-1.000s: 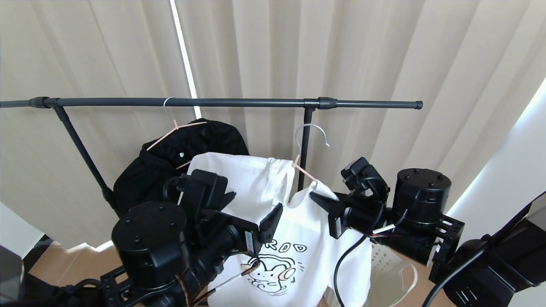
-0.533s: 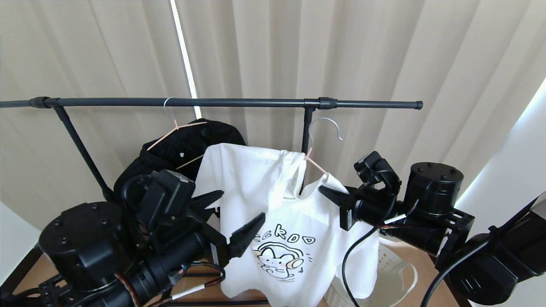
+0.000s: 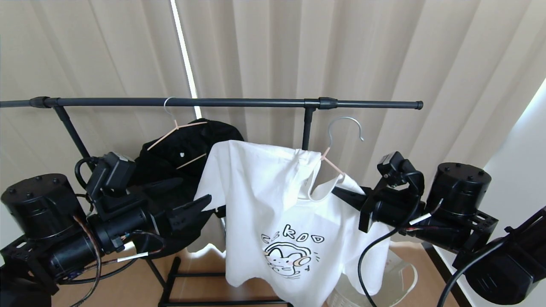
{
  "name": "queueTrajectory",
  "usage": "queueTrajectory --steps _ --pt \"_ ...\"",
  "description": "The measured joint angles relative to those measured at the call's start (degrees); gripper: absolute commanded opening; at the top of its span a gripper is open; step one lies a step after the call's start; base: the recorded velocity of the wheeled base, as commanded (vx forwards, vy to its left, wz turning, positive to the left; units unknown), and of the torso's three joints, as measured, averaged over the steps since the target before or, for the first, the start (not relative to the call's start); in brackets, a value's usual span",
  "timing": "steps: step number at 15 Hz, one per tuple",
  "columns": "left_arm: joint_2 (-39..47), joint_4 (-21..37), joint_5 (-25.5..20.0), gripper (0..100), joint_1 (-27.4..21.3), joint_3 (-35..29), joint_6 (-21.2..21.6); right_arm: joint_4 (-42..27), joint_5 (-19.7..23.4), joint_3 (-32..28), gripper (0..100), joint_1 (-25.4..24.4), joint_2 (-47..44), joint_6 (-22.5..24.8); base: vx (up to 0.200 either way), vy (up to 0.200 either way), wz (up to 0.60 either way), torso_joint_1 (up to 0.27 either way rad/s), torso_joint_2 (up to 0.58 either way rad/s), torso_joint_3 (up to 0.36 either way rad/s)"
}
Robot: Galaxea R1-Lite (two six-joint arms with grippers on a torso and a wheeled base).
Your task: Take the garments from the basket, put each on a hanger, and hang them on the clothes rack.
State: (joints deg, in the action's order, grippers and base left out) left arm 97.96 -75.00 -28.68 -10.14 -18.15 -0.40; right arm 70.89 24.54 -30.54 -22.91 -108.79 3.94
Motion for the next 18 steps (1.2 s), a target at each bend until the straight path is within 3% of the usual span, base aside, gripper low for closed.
queueTrajectory --steps 7,13,14,18 --pt "8.87 -0.13 0.13 100 4.78 -4.78 -0.13 1.06 0.85 2.12 0 0.09 1.88 0.73 0.0 0.0 0.0 0.0 0.0 0.0" --pt "12.18 -0.22 2.3 100 4.69 -6.57 -0.38 1.04 0.94 3.39 0 -1.12 2.78 2.11 0.0 0.0 0.0 0.0 0.0 0.0" --pt "12.34 -0.22 2.3 0 4.61 -6.57 -0.38 1.01 0.89 3.47 0 -1.26 2.82 2.11 0.0 0.0 0.0 0.0 0.0 0.0" --pt "12.64 -0.27 2.26 0 4.5 -6.55 -0.2 0.99 0.88 3.54 0 -1.62 2.89 2.11 0.0 0.0 0.0 0.0 0.0 0.0"
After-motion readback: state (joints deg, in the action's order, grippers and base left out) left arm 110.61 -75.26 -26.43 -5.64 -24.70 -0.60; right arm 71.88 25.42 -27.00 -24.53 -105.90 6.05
